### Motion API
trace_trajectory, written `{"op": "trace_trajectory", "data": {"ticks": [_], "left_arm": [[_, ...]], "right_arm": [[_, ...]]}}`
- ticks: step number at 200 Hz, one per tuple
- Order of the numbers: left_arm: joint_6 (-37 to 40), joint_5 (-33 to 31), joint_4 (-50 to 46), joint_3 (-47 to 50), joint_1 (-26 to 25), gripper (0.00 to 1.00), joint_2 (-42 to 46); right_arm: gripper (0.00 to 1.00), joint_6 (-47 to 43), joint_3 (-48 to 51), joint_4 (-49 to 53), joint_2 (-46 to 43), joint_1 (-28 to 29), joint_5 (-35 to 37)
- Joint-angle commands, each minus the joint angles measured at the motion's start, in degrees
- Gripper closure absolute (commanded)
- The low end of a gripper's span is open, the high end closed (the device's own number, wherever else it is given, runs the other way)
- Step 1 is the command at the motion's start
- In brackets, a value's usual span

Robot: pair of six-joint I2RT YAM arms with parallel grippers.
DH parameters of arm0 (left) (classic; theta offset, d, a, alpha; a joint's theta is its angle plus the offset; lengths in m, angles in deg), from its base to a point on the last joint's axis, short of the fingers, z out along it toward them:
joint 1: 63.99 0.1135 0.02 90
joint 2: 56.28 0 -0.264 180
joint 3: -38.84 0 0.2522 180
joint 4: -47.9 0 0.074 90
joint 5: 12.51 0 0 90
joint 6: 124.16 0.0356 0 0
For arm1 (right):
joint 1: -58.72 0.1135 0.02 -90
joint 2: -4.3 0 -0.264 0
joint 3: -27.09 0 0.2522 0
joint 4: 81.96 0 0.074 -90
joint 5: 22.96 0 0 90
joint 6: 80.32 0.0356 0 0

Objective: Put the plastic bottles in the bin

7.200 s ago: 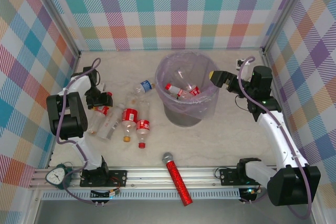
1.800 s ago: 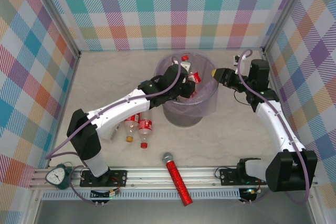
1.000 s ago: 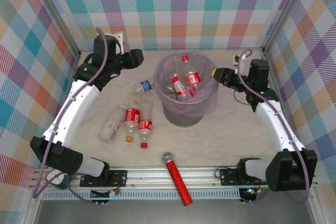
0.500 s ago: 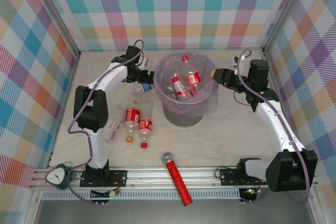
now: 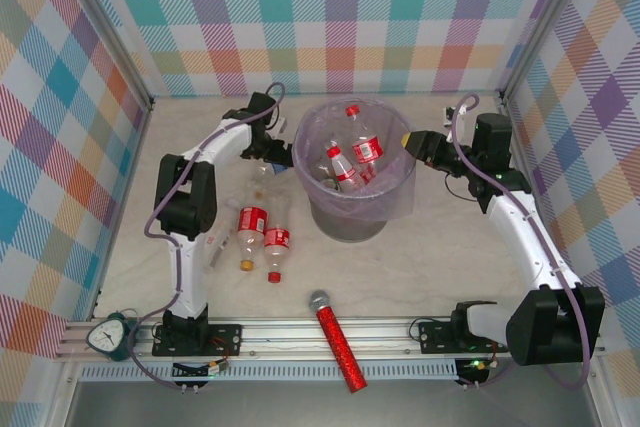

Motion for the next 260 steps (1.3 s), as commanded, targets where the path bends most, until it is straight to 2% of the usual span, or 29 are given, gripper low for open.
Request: {"op": "trace_trajectory", "data": {"ticks": [1,21,54,104,139,192,260], "left_arm": [[1.5,-0.3,-0.6,-0.5,0.2,0.0,-1.1],[1.3,-0.4,-0.4,-0.9,0.4,0.0,-2.3],[1.2,-1.0,-0.6,-2.4,0.6,0.05,-4.0],[0.8,-2.7,-0.8,-3.7,1.0,0.23,-3.9],[-0.8,-0.9,0.1,-3.0,3.9,0.38,-1.0],[-1.6,-1.4,-1.4,-3.1,4.8,0.38,4.2],[-2.9,-2.1,-0.1,-0.6,4.7,0.41,17.4]], "right_arm": [[0.59,-1.8,-0.1,3.1,0.4,0.7,-0.9],[0.58,-2.1,-0.3,3.6,0.4,0.7,-0.8],[0.58,-2.3,-0.4,3.7,0.5,0.7,-0.6],[0.58,-2.2,-0.3,3.7,0.5,0.7,-0.7],[0.58,-2.7,-0.6,4.2,0.0,0.7,-0.5],[0.59,-0.2,0.6,1.0,0.0,0.7,-1.6],[0.58,0.0,0.9,0.3,-0.1,0.7,-0.4]]}}
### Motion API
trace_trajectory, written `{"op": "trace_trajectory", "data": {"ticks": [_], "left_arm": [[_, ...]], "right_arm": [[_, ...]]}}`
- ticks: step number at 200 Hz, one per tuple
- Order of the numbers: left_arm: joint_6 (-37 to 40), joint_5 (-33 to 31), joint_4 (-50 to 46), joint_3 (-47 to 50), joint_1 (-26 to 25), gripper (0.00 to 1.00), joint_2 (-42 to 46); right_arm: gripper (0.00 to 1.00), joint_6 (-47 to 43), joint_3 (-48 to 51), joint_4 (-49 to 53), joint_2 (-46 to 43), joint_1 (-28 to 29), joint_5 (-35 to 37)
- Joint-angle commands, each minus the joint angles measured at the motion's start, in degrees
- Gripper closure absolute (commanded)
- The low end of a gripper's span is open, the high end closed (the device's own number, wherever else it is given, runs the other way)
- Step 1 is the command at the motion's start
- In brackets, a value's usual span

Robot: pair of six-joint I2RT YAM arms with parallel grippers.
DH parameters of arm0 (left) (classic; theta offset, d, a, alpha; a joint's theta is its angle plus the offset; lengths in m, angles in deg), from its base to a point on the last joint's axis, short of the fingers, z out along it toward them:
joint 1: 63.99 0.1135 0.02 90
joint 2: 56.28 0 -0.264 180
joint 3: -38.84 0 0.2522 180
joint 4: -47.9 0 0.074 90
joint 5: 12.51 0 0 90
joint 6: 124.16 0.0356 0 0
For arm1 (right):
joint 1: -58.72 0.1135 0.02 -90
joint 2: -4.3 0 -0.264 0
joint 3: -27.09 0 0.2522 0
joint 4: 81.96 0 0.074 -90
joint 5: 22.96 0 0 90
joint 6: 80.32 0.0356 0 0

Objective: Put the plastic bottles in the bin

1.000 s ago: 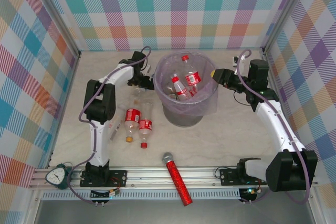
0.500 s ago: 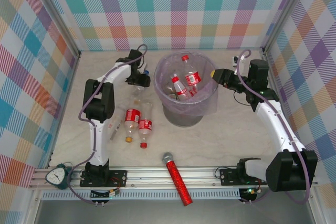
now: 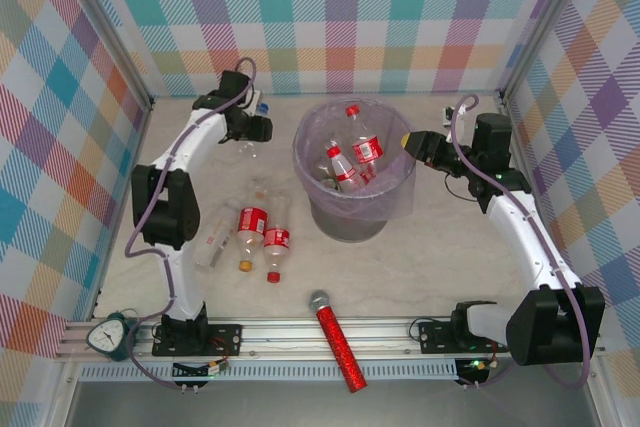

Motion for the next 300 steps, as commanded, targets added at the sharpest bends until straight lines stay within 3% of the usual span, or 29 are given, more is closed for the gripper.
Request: {"op": "trace_trajectory", "data": {"ticks": [1,47,67,81,114,142,162,243,274,300], "left_arm": [[-1.4,-0.1,-0.1,1.5,-0.2,0.41,7.0],[-5.9,3.2,5.8,5.7,-0.5,0.49,22.6],[-6.5,3.8,6.8,5.7,-3.1,0.51,27.5],[-7.1,2.5,6.5,4.6,-6.2,0.54,29.6],[-4.3,-4.2,3.6,-0.3,-19.0,0.56,31.0],[-1.7,-8.9,-3.1,-6.9,-28.1,0.58,26.3],[0.6,-12.5,-8.3,-11.0,-31.9,0.58,21.9],[-1.3,-10.5,-9.5,-8.1,-33.1,0.53,15.5],[-2.5,-10.9,-9.8,-7.1,-33.1,0.44,15.3],[-2.8,-11.9,-9.6,-7.6,-33.1,0.27,15.2]], "right_arm": [[0.58,0.2,1.0,0.1,-0.1,0.6,-0.4],[0.55,-0.2,0.8,0.5,0.4,0.6,0.4],[0.55,0.1,0.9,0.4,0.4,0.6,0.2],[0.54,0.3,1.0,0.2,0.1,0.6,0.4],[0.54,0.7,1.5,0.1,-1.1,0.6,1.4],[0.54,1.1,2.0,-0.5,-1.8,0.6,1.6],[0.54,1.1,2.2,-0.8,-2.0,0.6,1.8],[0.54,0.8,2.4,-1.1,-1.9,0.6,1.6],[0.54,0.6,2.4,-1.0,-1.8,0.6,1.7],[0.54,0.9,2.5,-1.5,-1.5,0.6,1.3]]}}
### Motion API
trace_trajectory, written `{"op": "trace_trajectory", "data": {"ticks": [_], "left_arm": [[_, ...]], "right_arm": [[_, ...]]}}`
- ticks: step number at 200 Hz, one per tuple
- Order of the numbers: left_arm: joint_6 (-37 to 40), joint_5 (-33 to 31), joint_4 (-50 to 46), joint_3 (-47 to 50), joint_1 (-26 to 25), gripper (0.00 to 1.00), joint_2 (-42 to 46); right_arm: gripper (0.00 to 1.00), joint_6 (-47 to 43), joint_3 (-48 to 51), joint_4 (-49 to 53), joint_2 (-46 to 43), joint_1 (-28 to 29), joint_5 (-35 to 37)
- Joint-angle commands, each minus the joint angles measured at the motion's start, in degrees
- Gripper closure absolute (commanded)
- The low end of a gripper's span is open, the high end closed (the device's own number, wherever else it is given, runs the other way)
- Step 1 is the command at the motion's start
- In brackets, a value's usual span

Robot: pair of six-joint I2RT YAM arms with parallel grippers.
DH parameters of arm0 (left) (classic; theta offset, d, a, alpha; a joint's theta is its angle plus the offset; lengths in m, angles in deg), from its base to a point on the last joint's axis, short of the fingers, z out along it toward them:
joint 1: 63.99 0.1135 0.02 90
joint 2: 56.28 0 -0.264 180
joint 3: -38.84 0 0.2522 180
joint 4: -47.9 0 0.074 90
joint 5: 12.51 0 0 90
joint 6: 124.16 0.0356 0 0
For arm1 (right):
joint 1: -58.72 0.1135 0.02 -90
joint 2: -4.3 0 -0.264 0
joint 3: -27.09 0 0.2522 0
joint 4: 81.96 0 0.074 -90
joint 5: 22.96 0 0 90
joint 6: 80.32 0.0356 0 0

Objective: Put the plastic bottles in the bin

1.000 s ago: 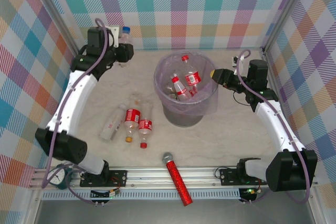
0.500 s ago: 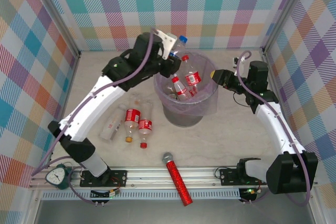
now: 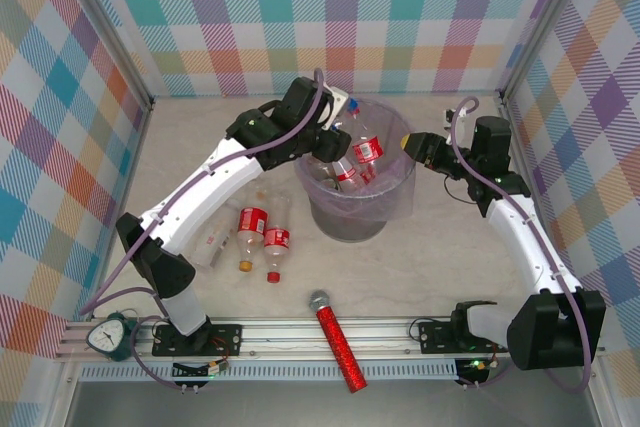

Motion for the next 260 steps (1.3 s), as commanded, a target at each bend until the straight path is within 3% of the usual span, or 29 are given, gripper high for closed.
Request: {"op": "trace_trajectory", "data": {"ticks": [1,24,44,87,112,130,211,239,260], "left_arm": [[-0.8,-1.4,-0.3,-0.2,-0.3,0.26,0.4],[-0.4,-2.3,-0.4,-1.7,-0.4,0.18,-0.2],[0.4,-5.7,-1.6,-4.1,-0.4,0.18,-1.7],[0.4,-6.9,-3.7,-4.8,-0.8,0.35,-4.8],[-0.1,-8.6,-4.1,-2.7,-0.8,0.5,-5.7],[-0.5,-8.6,-3.1,-0.3,-0.8,0.53,-6.1],[-4.3,-5.4,0.9,5.0,-0.8,0.55,-8.3],[-4.3,-4.9,1.9,3.8,-0.6,0.55,-6.3],[-3.7,-4.9,0.6,1.1,-0.5,0.52,-5.5]], "right_arm": [[0.54,0.0,0.9,-0.2,-0.3,0.3,0.1],[0.54,-0.2,0.9,0.0,-0.4,0.3,0.4],[0.54,-0.1,0.9,0.0,-0.5,0.4,0.3],[0.54,-0.2,0.8,0.2,-0.3,0.3,0.3],[0.54,-0.2,0.7,0.1,-0.2,0.3,0.3],[0.54,-0.1,0.7,0.0,0.0,0.4,0.2],[0.54,0.0,0.6,-0.3,0.4,0.3,0.0],[0.54,3.0,1.9,-4.0,-1.7,0.4,-0.9],[0.51,3.6,4.1,-5.9,-4.6,0.4,2.5]]}}
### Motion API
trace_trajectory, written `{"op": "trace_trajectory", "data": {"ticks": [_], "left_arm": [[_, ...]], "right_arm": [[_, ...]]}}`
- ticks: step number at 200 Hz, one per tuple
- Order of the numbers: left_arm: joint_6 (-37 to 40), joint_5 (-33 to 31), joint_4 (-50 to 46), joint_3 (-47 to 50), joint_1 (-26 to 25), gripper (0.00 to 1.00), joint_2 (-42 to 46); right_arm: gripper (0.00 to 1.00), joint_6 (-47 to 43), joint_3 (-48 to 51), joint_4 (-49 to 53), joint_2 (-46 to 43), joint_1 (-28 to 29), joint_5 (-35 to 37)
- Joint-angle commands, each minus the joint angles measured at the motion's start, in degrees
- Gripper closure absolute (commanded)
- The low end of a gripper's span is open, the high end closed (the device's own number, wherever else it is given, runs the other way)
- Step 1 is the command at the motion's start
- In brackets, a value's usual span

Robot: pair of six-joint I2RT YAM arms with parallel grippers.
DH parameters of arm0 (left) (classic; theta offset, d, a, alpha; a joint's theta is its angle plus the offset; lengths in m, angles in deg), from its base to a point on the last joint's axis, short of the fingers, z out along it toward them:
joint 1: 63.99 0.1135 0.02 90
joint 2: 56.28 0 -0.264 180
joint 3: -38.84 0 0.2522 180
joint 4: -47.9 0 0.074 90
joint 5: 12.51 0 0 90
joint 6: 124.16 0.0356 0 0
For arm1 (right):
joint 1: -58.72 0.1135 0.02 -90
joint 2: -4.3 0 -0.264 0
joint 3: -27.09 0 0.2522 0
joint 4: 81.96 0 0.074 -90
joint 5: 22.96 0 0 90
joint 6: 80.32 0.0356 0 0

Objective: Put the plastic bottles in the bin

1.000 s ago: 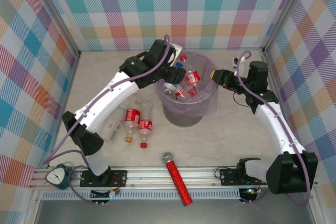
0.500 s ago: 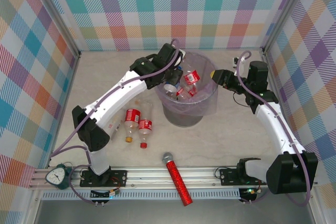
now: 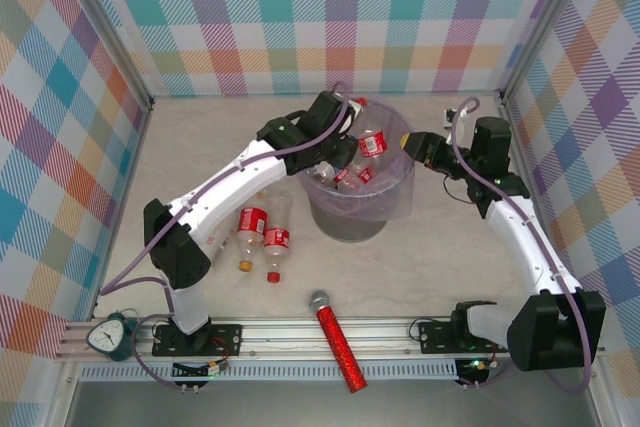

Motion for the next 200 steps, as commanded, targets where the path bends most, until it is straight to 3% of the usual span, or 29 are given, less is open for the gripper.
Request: {"op": "trace_trajectory", "data": {"ticks": [1,40,81,137,165,200], "left_arm": [[0.0,-1.3,-4.3,-1.9,0.8,0.52,0.5],[1.4,-1.9,-5.4,-4.9,0.8,0.46,1.7],[2.5,1.4,-4.9,-5.7,0.9,0.26,5.0],[0.0,4.0,-0.8,1.0,2.4,0.09,15.5],[-2.8,7.5,0.0,7.5,8.3,0.06,24.0],[-11.5,13.9,3.7,23.8,22.4,0.07,35.3]], "right_arm": [[0.51,1.6,2.4,-2.9,-3.7,0.4,2.5],[0.39,1.7,3.6,-4.3,-6.2,0.3,4.3],[0.26,3.9,5.1,-8.9,-5.2,0.3,2.0],[0.23,3.6,5.6,-9.2,-5.5,0.3,3.0],[0.22,2.3,5.6,-8.7,-5.6,0.3,3.5],[0.2,1.3,5.7,-9.5,-6.0,0.2,2.9]]}}
